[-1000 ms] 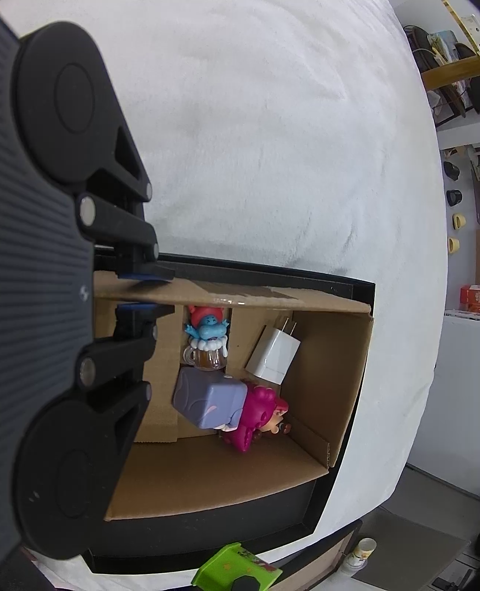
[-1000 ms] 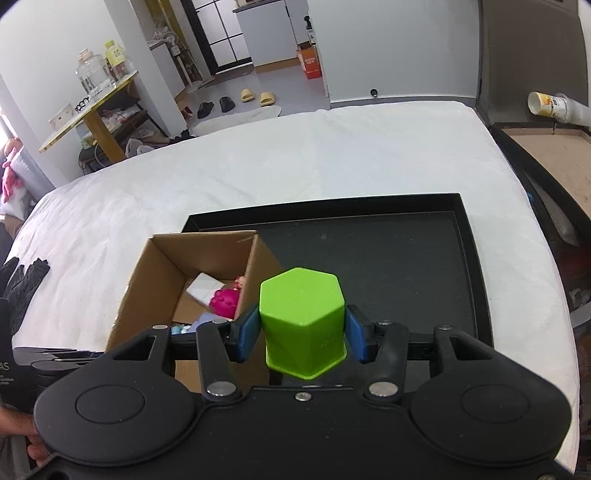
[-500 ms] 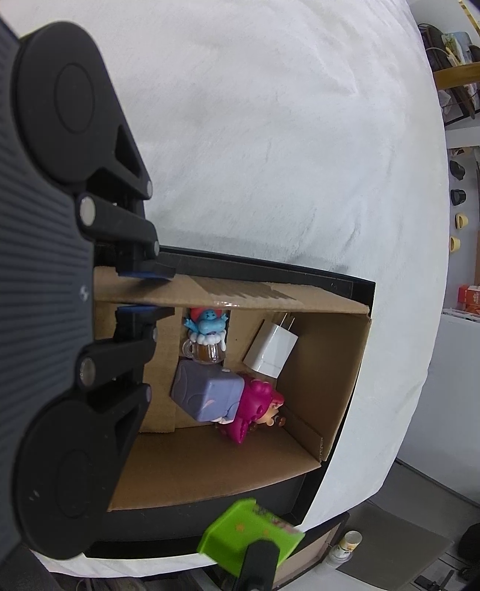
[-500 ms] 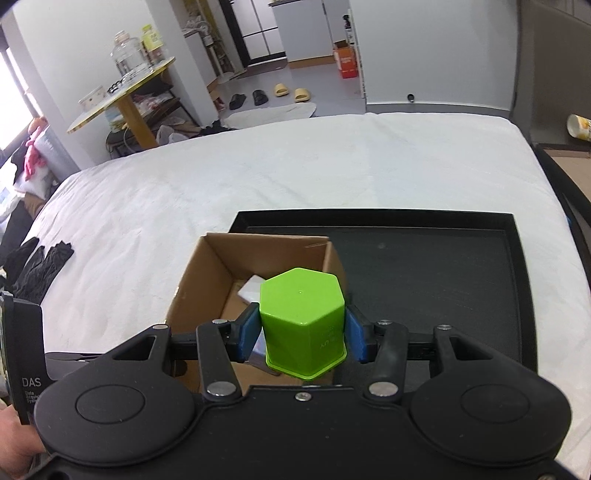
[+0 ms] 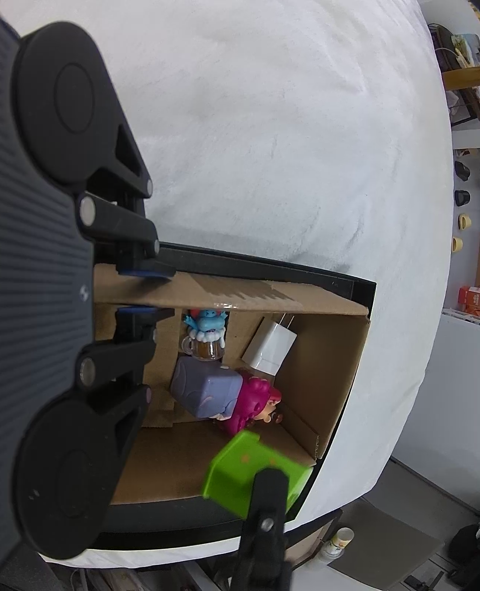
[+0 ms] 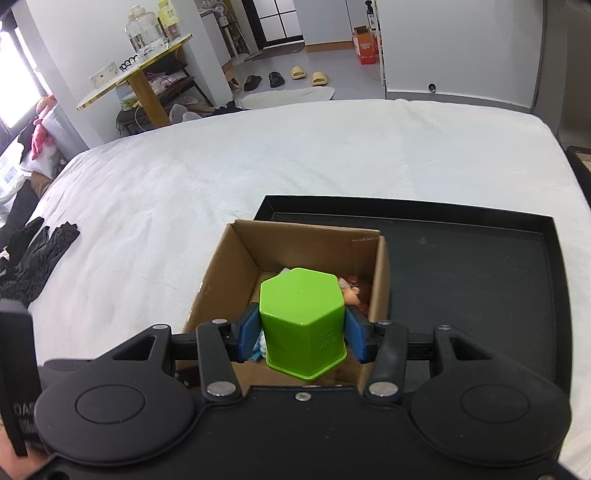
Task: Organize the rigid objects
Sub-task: 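Lower the green cup into the box and open the right gripper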
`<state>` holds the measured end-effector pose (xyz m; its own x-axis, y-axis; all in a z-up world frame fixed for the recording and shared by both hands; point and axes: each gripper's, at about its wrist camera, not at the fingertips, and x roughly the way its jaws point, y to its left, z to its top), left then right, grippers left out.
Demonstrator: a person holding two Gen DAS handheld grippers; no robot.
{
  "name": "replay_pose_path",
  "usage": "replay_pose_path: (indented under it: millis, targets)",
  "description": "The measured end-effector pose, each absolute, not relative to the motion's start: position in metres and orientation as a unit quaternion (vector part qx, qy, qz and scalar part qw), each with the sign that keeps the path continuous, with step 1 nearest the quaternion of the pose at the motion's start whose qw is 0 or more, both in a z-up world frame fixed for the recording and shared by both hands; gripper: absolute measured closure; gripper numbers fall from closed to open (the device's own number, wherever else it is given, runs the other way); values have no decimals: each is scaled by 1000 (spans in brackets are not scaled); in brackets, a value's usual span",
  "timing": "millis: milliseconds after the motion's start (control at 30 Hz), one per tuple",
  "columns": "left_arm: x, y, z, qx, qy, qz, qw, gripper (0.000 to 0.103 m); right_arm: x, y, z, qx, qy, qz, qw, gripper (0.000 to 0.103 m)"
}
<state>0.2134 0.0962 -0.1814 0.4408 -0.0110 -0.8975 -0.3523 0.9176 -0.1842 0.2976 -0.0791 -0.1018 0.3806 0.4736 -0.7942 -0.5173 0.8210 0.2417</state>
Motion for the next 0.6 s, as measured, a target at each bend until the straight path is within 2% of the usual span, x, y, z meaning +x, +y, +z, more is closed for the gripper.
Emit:
replay_pose_path:
  millis: [600]
  targets:
    - [214,101,-184,-185,519,101,829,89,299,-60,-103,-4,476,307,824,51]
